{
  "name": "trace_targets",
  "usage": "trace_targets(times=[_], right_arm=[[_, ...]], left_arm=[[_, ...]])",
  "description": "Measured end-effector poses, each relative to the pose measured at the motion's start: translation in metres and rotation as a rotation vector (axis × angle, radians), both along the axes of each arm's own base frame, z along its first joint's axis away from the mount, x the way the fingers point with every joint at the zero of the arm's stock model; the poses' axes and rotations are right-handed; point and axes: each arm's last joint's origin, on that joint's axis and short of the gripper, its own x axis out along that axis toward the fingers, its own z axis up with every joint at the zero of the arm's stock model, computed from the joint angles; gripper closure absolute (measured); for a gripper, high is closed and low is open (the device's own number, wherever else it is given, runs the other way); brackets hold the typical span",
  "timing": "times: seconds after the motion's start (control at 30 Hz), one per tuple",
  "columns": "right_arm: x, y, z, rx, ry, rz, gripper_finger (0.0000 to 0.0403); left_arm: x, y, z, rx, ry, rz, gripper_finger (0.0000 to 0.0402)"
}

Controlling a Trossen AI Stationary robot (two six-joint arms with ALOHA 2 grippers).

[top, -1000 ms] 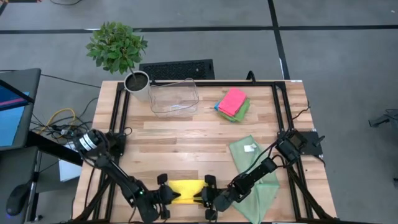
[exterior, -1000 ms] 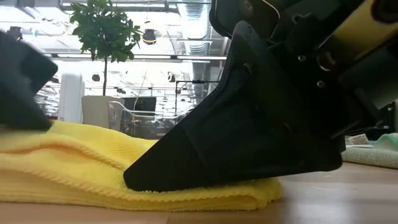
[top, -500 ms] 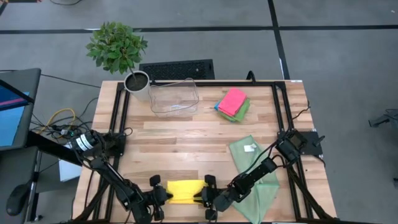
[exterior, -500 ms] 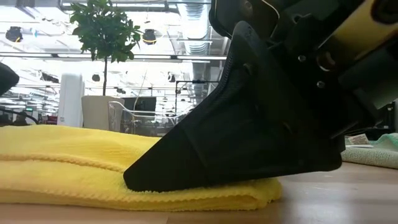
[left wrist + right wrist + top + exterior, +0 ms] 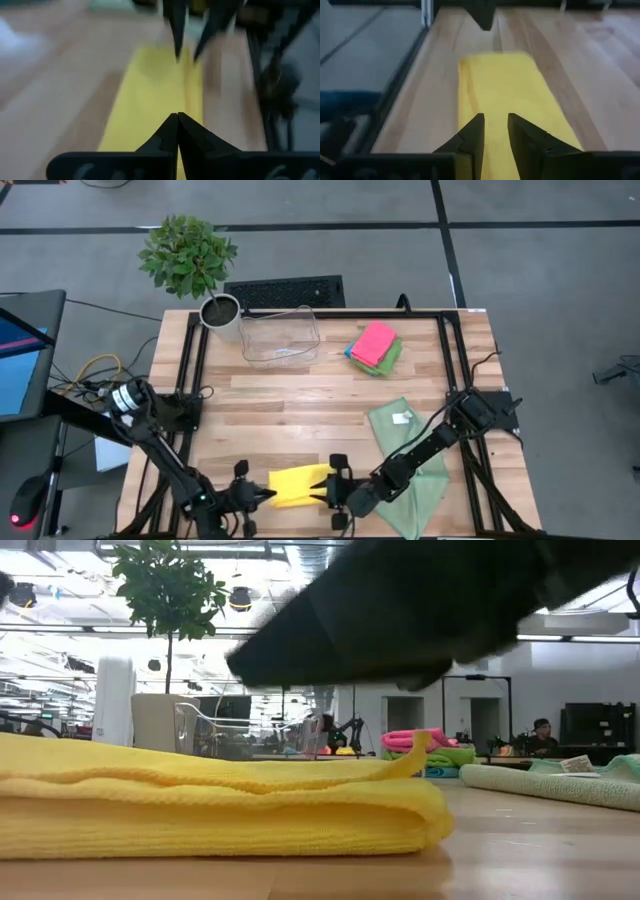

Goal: Fold microfiber towels
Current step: Fold the yellow microfiber cloth, then stack the yellow microfiber cloth on the pink microfiber cloth

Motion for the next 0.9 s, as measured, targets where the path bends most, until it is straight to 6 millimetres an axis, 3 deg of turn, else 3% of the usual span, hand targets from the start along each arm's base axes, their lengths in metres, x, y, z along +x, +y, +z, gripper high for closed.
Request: trace_targets(times=[0.13,0.43,0.9], right_arm=[[0.004,-0.001,-0.004,0.006,-0.024,-0.025,0.0292],[0.005,-0.005,-0.042,0.076,0.068,-0.069,0.0292],[0.007,-0.010,-0.045,0.094,0.097,-0.110,0.0292]], left_arm=[[0.002,-0.006,0.000,0.019,-0.048,-0.021,0.0401],[0.025,-0.008,-0.039,-0.018,0.031,-0.068,0.0401],[0.010,-0.011,-0.050,0.036,0.108,-0.099,0.0401]])
